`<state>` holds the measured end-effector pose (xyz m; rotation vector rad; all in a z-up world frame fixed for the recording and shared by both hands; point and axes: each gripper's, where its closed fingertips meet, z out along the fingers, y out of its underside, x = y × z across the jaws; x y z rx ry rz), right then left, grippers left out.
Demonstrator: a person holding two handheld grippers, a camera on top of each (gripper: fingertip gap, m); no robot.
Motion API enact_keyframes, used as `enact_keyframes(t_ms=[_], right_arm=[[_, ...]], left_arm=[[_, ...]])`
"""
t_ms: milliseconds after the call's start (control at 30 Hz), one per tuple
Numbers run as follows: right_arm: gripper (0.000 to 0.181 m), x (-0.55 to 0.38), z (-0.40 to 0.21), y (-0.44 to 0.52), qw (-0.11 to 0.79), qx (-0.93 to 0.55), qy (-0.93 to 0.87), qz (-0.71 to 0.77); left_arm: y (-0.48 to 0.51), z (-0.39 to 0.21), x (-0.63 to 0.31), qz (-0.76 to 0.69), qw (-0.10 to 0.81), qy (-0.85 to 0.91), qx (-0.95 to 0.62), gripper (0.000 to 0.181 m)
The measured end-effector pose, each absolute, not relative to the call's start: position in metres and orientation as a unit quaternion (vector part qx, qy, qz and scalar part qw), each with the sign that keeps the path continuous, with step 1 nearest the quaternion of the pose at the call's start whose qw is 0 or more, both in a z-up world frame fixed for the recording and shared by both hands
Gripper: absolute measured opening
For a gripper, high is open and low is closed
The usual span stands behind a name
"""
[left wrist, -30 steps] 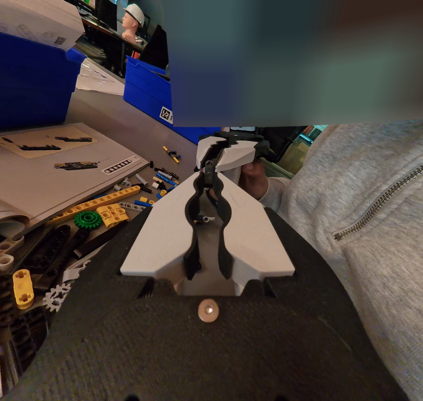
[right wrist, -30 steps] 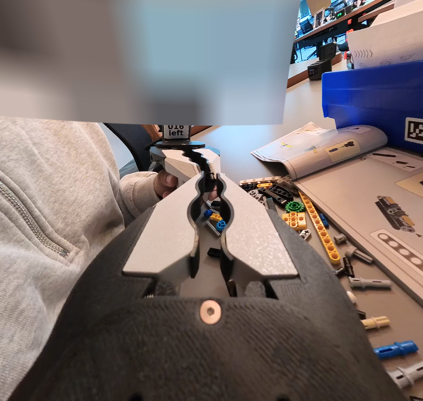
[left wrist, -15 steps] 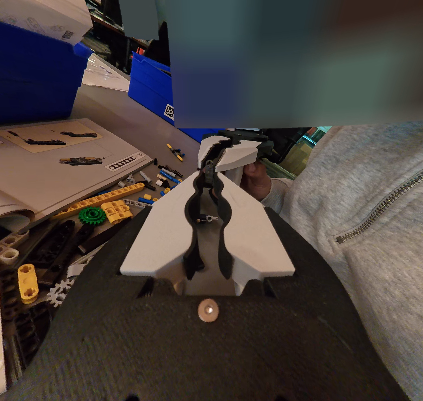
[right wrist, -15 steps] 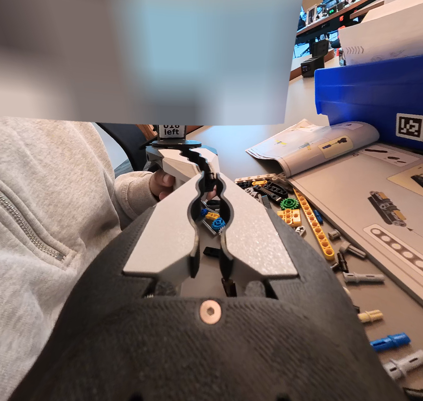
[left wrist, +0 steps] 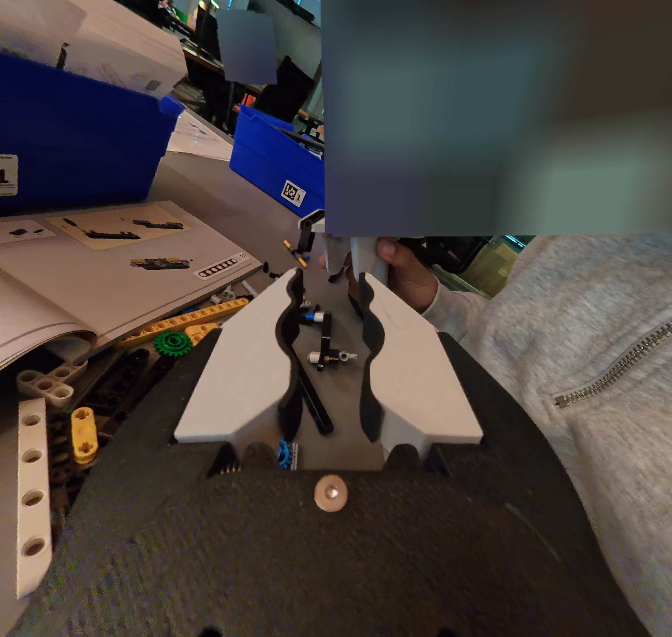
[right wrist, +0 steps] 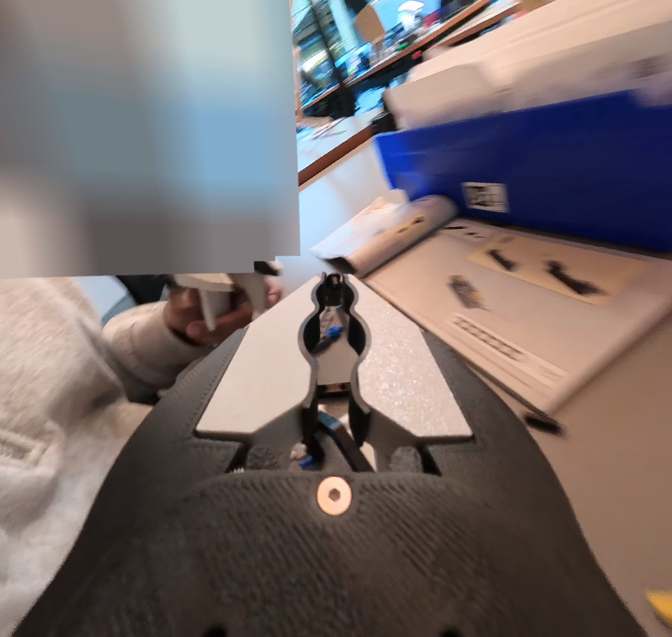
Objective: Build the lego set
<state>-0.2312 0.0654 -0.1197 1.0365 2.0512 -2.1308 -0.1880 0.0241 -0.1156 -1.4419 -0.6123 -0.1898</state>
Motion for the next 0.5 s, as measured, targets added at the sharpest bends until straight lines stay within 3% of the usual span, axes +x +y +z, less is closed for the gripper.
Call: enact_keyframes(t_ms=[200,500], right_arm=[[0.005,-0.243,-0.110,0.109,0.008,0.408,0.594,-0.693],[0.005,-0.205,-0.152,0.220,-0.104,0.564,0.594,-0.564]], left_arm=[[0.017,-0.104,-0.187,-0.071,0.716,-0.278,-0.637,0.028],[0.009,-0.108,-0.178,-0.063,0.717,-0.288,-0.632,0.025]])
